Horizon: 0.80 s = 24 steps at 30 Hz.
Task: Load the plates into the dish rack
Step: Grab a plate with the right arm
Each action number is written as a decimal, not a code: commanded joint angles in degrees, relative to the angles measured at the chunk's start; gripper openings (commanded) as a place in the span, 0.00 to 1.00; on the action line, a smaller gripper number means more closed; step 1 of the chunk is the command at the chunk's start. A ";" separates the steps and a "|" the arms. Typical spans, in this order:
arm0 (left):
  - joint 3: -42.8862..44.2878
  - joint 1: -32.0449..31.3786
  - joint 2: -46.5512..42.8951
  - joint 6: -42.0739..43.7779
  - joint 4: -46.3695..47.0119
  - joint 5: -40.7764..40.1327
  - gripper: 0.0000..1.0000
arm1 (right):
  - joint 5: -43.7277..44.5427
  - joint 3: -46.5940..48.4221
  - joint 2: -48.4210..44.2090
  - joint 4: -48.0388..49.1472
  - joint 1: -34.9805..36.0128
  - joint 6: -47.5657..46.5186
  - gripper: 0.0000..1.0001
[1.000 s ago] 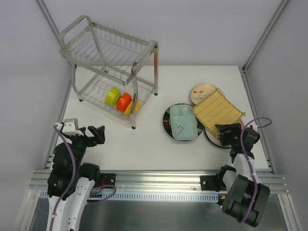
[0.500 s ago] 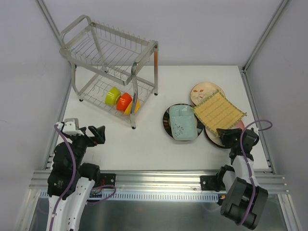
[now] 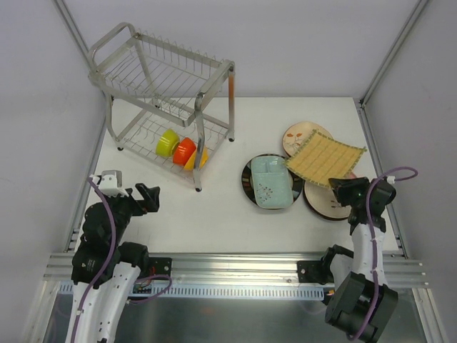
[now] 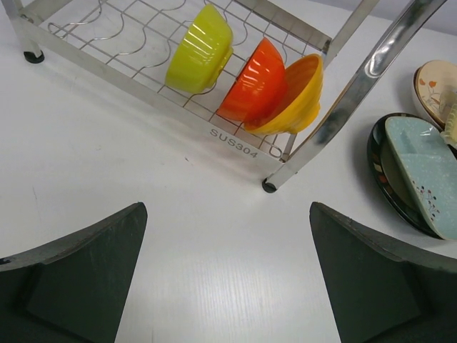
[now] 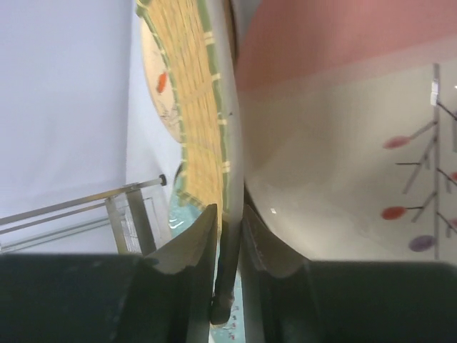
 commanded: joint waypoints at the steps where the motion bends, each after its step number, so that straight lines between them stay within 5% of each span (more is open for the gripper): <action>1: 3.74 -0.30 3.57 -2.11 1.40 4.79 0.99 | -3.80 6.80 -0.49 -1.01 -0.25 -1.04 0.00; 14: 15.09 -0.30 19.14 -10.89 2.19 17.63 0.99 | -11.00 22.10 1.00 -3.57 -0.16 1.24 0.01; 24: 16.06 -0.39 26.26 -20.21 7.72 28.27 0.99 | -19.70 22.81 -0.05 -2.96 7.04 1.59 0.01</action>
